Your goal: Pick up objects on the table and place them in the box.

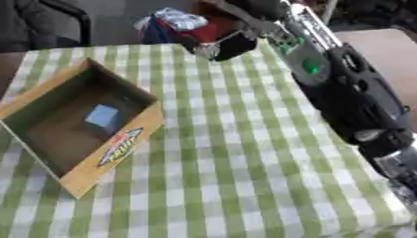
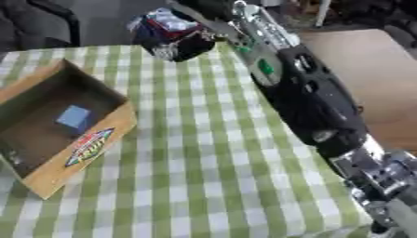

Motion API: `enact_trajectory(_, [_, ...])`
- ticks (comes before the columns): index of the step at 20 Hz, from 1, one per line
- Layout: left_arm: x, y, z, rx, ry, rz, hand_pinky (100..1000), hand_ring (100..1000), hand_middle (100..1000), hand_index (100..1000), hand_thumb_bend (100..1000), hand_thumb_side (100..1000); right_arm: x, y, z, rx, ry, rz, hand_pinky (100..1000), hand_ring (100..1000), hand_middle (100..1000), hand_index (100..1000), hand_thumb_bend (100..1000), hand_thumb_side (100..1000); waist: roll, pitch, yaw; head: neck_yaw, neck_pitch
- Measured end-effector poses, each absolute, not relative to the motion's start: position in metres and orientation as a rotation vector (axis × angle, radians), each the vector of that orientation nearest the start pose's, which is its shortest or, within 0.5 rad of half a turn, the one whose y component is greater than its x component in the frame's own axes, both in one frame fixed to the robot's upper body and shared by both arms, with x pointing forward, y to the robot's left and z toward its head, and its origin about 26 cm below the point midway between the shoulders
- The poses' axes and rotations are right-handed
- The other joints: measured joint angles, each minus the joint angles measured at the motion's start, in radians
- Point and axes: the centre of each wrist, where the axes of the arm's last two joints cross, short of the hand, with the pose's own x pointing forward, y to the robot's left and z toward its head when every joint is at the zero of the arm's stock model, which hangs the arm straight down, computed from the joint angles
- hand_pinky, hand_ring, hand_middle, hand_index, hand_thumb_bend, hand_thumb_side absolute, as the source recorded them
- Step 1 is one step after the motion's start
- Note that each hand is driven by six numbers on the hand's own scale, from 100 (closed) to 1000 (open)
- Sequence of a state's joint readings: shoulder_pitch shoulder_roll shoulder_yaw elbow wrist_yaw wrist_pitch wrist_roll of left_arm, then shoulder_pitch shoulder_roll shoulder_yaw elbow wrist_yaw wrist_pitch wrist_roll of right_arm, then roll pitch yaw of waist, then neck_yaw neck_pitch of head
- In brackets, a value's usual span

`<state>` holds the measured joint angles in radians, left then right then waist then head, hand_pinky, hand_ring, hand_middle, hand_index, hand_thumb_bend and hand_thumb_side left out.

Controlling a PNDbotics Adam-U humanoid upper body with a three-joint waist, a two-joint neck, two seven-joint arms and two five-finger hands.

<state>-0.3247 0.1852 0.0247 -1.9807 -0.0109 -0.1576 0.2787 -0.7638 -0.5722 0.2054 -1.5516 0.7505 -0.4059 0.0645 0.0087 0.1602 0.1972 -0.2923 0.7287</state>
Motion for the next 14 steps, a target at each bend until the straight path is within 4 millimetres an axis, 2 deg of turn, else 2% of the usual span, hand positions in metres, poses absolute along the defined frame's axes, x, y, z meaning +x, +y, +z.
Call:
enact_trajectory(6, [0.305, 0.246, 0.192, 0.220, -2.456, 0.107, 664, 557, 611, 781, 100, 652, 0.371, -0.268, 0.243, 1.204, 2.874, -1.527, 667, 918, 899, 966, 146, 393, 0.000, 0.000, -0.054, 0.063, 0.001])
enact_trajectory(10, [0.304, 0.248, 0.190, 0.238, -2.443, 0.111, 663, 561, 615, 778, 100, 653, 0.351, -0.266, 0.229, 1.165, 3.020, -1.379, 660, 919, 897, 954, 126, 409, 0.005, 0.001, -0.075, 0.094, 0.002])
enact_trajectory(11, [0.304, 0.248, 0.189, 0.243, -2.440, 0.112, 663, 562, 616, 778, 100, 613, 0.346, -0.265, 0.226, 1.149, 3.052, -1.342, 659, 920, 897, 952, 123, 411, 0.006, 0.002, -0.081, 0.101, 0.002])
enact_trajectory(12, [0.304, 0.248, 0.189, 0.249, -2.435, 0.112, 663, 562, 616, 776, 100, 653, 0.341, -0.263, 0.224, 1.132, 3.084, -1.302, 657, 921, 898, 950, 115, 413, 0.007, 0.002, -0.087, 0.107, 0.002])
enact_trajectory(14, [0.303, 0.249, 0.187, 0.258, -2.426, 0.111, 662, 563, 618, 774, 100, 653, 0.331, -0.260, 0.219, 1.093, 3.145, -1.221, 655, 922, 898, 945, 104, 418, 0.011, 0.005, -0.098, 0.119, 0.003])
